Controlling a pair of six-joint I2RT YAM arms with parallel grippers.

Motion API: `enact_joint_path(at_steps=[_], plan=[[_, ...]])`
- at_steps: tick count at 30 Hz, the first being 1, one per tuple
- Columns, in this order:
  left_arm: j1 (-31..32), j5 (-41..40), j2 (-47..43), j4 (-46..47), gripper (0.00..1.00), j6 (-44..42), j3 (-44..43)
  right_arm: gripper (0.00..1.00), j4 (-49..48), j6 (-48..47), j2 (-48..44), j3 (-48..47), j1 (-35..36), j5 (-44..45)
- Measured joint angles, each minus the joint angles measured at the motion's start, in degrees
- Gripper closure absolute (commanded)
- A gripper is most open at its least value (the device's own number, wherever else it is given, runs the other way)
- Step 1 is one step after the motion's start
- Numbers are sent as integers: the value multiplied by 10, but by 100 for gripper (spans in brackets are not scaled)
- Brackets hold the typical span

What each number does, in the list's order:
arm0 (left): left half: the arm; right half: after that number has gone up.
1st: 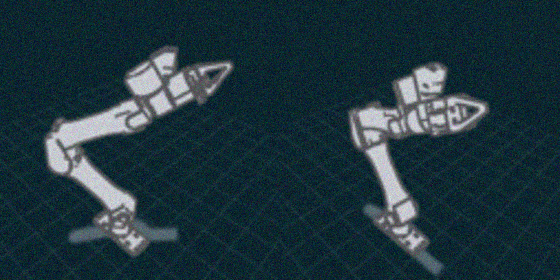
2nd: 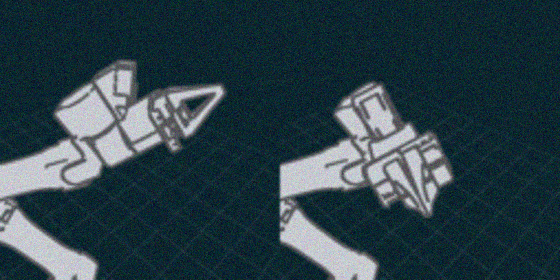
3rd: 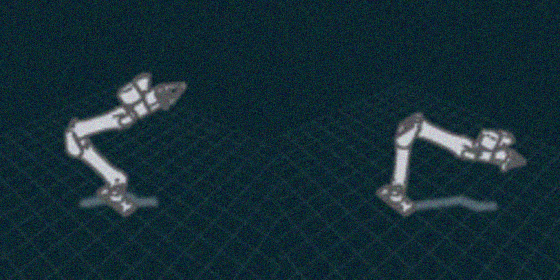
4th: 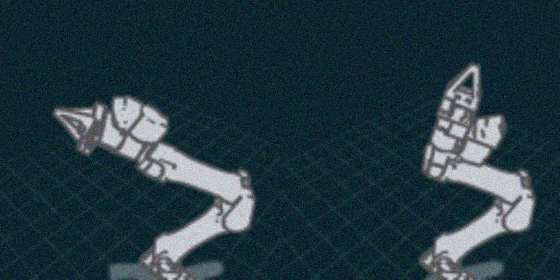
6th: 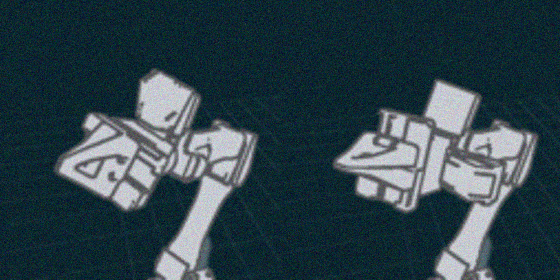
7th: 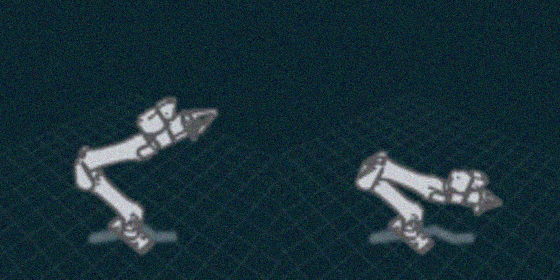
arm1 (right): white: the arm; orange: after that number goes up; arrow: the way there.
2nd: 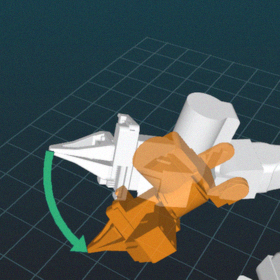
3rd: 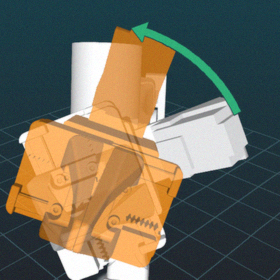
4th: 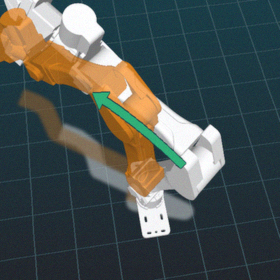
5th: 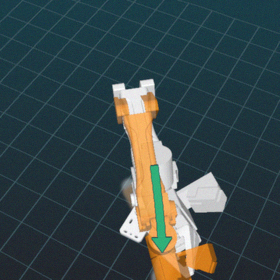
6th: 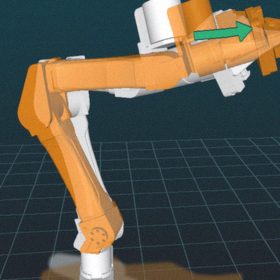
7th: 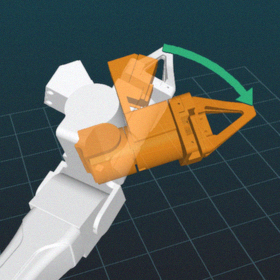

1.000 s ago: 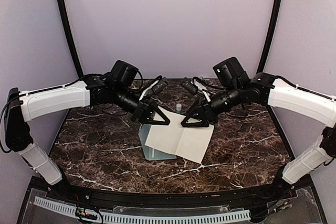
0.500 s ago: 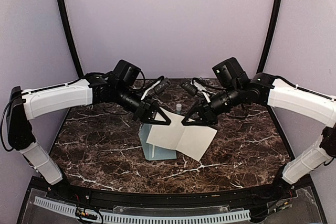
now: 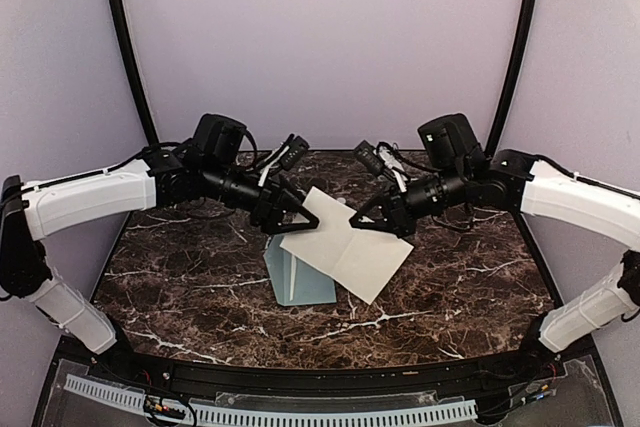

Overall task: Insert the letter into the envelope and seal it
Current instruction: Fold the letter.

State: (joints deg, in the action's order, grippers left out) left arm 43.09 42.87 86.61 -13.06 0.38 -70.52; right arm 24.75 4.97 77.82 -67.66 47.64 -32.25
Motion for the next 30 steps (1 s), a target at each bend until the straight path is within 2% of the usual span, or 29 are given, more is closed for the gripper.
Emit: enact_joint_path(at_steps=[4,10,12,16,24,26,30], plan=[[-25,-74,-81,74,14,45,62,100,-75,48,-51,50,-14,32],[-36,-136,-152,225,9,130,121,100,-269,126,-109,119,-28,82],[-36,-136,-157,281,6,162,145,100,-332,144,-116,129,-28,88],[-36,-117,-146,344,9,205,162,100,-433,170,-118,132,-28,82],[-16,-52,-111,396,8,229,147,100,-524,216,-104,124,-28,16],[-5,-38,-97,411,11,234,140,100,-545,226,-104,124,-28,5],[13,-18,-78,438,26,248,133,100,-570,239,-104,124,-28,-8]])
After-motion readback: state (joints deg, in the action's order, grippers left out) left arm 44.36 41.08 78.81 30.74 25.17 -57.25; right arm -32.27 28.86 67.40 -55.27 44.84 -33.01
